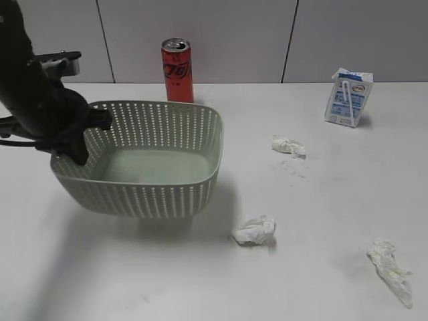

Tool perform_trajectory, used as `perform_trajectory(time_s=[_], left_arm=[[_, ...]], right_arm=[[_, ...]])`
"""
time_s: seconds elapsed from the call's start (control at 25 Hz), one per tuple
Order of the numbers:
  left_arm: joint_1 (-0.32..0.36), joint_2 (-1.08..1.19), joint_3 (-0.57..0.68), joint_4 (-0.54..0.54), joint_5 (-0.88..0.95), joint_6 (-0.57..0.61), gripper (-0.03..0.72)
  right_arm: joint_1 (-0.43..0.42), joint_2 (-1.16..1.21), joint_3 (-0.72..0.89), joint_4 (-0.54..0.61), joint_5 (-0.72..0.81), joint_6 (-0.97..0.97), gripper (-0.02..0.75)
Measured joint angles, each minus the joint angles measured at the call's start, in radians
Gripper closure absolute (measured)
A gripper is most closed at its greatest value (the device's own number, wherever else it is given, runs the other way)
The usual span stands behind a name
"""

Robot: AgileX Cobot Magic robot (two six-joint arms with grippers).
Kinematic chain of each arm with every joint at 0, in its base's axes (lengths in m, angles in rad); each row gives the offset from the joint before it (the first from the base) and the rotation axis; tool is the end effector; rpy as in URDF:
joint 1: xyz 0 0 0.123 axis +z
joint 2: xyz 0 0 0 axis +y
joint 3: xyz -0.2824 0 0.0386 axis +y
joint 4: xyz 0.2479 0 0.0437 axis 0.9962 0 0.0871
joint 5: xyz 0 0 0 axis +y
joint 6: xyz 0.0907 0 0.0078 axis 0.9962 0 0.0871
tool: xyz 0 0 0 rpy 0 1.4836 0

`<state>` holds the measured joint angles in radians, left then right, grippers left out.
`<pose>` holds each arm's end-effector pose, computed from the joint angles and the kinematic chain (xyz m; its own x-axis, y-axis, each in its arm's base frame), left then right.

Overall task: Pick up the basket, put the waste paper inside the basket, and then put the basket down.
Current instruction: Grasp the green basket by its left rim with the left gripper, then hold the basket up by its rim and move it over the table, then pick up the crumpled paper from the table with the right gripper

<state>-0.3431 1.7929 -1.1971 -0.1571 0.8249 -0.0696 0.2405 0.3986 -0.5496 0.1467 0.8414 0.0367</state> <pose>0.3273 -0.1280 0.1992 -0.9630 0.1586 -0.2177 0.1940 0.9691 -0.1522 0.0636 0.0258 0.2976 -0.5853 -0.0059 -0.8108 -0.2478 0.9534 0.1719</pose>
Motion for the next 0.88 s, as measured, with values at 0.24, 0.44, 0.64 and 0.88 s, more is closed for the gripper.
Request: perform_trajectory(time_s=[0.24, 0.44, 0.64, 0.88], left_arm=[[0.001, -0.132, 0.172, 0.016, -0.065, -0.012, 0.688], [0.001, -0.158, 0.181, 0.02, -0.091, -0.015, 0.688], [0.001, -0.158, 0.181, 0.019, -0.083, -0.016, 0.688], [0.001, -0.158, 0.181, 0.018, -0.078, -0.016, 0.688]], right_arm=[[0.0, 0.548, -0.075, 0.035, 0.008, 0.0, 0.167], [0.0, 0.992, -0.088, 0.035, -0.07, 0.0, 0.167], [0.0, 1.266, -0.125, 0.019, -0.18, 0.0, 0.167], [0.0, 1.35, -0.148, 0.008, -0.235, 0.0, 0.33]])
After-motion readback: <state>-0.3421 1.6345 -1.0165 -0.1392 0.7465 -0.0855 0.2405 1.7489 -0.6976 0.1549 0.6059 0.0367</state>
